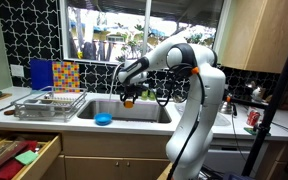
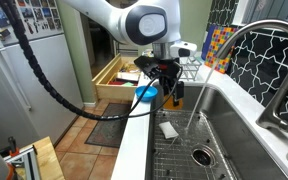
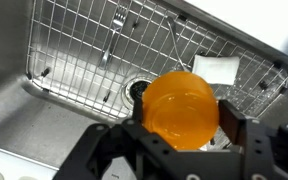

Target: Turn the faucet on then rinse the orange bowl under it

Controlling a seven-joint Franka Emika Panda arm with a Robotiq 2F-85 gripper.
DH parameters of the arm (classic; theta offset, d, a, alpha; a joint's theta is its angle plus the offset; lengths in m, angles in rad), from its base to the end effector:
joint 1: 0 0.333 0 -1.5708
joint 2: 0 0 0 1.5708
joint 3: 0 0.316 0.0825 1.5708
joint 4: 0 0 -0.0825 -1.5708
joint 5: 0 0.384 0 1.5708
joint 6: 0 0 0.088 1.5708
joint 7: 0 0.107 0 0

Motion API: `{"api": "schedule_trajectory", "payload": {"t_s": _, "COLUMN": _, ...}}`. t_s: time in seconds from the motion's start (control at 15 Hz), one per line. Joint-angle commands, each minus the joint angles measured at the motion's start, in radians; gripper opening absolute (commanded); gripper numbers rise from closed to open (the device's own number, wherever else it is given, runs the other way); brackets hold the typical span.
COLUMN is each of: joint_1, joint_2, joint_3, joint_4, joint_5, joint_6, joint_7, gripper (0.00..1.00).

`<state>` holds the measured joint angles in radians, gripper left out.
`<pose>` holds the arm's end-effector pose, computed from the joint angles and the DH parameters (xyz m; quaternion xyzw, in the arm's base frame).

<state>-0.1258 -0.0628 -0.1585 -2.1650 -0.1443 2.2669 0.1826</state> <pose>0.5170 -0.1558 0.4387 0.9769 -0.1899 0.0790 0.0581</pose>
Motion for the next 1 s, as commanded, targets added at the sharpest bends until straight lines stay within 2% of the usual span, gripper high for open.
{"api": "schedule_trajectory", "payload": {"t_s": 0.0, "joint_1": -0.006, "joint_2": -0.016, "joint_3": 0.004, "joint_4": -0.025, "joint_5": 0.077, "joint_6": -0.049, "joint_7": -0.066, "gripper": 0.49}}
{"api": "schedule_trajectory", "payload": {"t_s": 0.07, "joint_1": 0.001, "joint_2": -0.022, "joint_3": 0.001, "joint_4": -0.027, "joint_5": 0.161, "joint_6": -0.104, "joint_7": -0.167, "gripper": 0.49}}
{"api": "schedule_trajectory", "payload": {"t_s": 0.33, "joint_1": 0.014, "joint_2": -0.062, "joint_3": 0.011, "joint_4": -0.09, "joint_5": 0.237, "joint_6": -0.189, "joint_7": -0.365, "gripper": 0.49}}
{"api": "schedule_trajectory", "payload": {"t_s": 0.67, "joint_1": 0.033, "joint_2": -0.09, "joint_3": 0.023, "joint_4": -0.169, "joint_5": 0.205, "joint_6": -0.244, "joint_7": -0.584, "gripper": 0.49}}
{"api": "schedule_trajectory", "payload": {"t_s": 0.93, "joint_1": 0.04, "joint_2": -0.08, "joint_3": 0.029, "joint_4": -0.209, "joint_5": 0.181, "joint_6": -0.202, "joint_7": -0.643, "gripper": 0.49}}
